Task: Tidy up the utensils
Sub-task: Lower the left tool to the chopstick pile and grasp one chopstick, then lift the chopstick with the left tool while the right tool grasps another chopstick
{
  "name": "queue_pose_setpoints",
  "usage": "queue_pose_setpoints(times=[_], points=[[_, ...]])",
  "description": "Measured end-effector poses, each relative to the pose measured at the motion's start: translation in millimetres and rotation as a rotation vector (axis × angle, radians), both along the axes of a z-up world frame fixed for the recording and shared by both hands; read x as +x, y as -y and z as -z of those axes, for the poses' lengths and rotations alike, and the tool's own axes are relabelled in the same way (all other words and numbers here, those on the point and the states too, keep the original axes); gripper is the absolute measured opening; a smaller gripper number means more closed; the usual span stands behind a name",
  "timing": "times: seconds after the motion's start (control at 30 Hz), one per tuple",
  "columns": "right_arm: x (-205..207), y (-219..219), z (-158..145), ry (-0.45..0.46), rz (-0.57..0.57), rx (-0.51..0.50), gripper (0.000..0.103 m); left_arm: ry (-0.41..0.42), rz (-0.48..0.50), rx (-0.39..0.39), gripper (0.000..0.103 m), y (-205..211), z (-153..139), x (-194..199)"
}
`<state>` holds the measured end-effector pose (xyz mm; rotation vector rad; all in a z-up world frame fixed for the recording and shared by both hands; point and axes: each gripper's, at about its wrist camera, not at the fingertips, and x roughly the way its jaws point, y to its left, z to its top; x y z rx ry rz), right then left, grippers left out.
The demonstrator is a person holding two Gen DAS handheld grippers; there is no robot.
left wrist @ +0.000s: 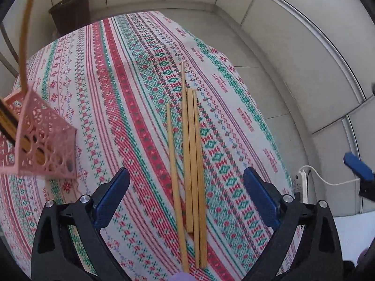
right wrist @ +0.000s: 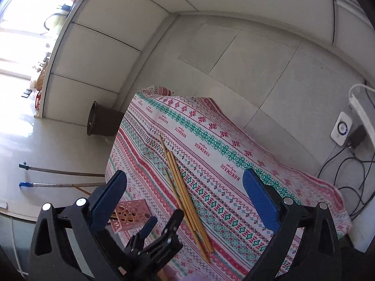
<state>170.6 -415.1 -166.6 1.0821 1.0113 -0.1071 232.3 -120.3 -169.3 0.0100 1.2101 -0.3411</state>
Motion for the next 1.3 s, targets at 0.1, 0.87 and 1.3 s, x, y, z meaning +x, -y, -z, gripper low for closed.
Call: queue_pose_setpoints(times=[0.1, 0.87, 1.3], points=[[3.0, 3.5, 4.1, 0.003, 0.01, 0.049, 0.096, -0.048, -0.052, -0.005, 0.091, -1.0, 3.5, 32.6], [17.1, -2.0, 32.1, -0.077, -0.005, 0.118, 0.096, 0.018, -0.01, 0.19, 0.021, 38.5, 52.0, 68.7], [32.1, -9.8, 42.3, -0.117, -0.065, 0.032, 0.096, 0.049, 0.123, 0.181, 0.004, 27.6, 41.8, 4.1]])
